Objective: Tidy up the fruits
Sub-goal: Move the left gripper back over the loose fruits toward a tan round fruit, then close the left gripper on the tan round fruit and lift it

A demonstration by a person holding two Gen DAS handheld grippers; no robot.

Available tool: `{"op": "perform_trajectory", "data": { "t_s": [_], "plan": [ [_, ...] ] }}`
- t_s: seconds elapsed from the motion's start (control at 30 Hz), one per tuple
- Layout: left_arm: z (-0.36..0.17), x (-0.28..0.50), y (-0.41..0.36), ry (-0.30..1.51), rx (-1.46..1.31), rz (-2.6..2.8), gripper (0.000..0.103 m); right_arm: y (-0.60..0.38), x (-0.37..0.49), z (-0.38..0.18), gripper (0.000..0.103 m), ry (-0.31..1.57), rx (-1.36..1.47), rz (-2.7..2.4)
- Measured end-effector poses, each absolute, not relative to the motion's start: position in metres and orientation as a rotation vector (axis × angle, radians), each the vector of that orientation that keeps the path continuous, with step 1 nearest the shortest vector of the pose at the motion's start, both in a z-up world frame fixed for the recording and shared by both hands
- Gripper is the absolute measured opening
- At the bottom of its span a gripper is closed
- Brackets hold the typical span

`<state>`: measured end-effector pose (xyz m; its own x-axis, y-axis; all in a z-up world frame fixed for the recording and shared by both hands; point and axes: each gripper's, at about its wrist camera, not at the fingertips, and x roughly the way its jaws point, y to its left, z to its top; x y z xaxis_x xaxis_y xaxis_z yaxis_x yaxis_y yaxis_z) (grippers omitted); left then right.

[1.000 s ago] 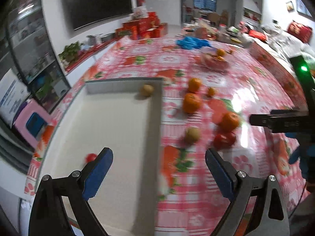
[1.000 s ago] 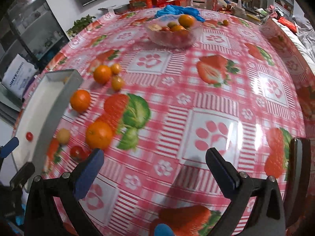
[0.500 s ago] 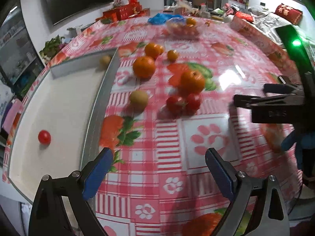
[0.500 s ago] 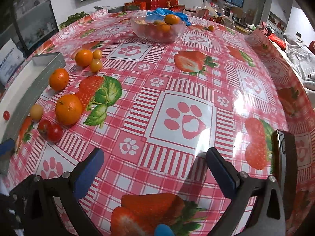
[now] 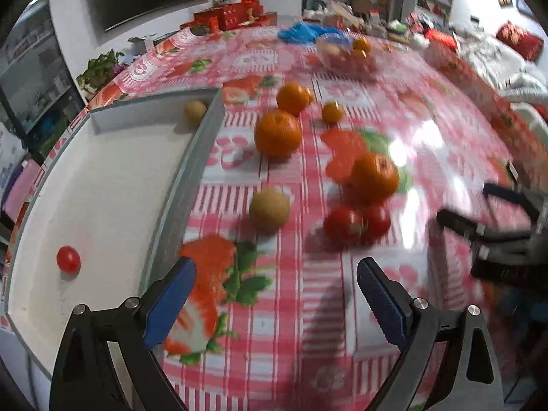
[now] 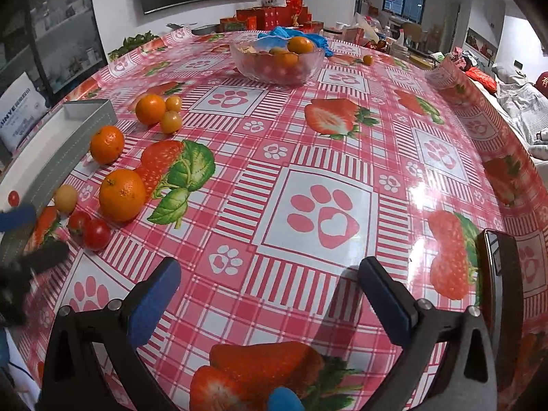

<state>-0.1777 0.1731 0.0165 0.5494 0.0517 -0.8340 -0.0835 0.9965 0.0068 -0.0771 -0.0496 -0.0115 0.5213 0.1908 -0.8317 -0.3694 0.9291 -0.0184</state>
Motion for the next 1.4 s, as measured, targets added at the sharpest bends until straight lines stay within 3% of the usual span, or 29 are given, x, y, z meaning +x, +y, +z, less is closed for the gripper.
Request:
{"op": "perform_trajectory", "data": {
  "t_s": [0.33,0.37,0.43,0.5,1.1,1.4],
  "plan": [
    [0.029,-0.153,0.185,0.963,-0.166,0.102,0.095,-0.050,-0.077,-0.011,0.103,0.967,-0.200,0.339],
    [0.028,-0.151,0.186,0.963,-0.184,0.101,0.093,-0.050,-0.077,-0.012,0.103,0.967,-0.200,0.339],
    [0.026,-0.146,0.187,0.983,-0.218,0.099,0.079,-0.050,-0.077,-0.011,0.103,0.967,-0.200,0.339],
    [0.021,-0.141,0.185,1.004,-0.239,0.114,0.075,-0.050,-0.077,-0.012,0.103,0.966,-0.200,0.339],
    [0.009,-0.134,0.166,0.992,-0.130,0.130,0.075,-0.050,-0.077,-0.012,0.103,0.966,-0.199,0.339],
    [0.011,-0.139,0.180,0.988,-0.137,0.129,0.045,-0.050,-0.078,-0.012,0.103,0.966,-0.199,0.339]
  ]
}}
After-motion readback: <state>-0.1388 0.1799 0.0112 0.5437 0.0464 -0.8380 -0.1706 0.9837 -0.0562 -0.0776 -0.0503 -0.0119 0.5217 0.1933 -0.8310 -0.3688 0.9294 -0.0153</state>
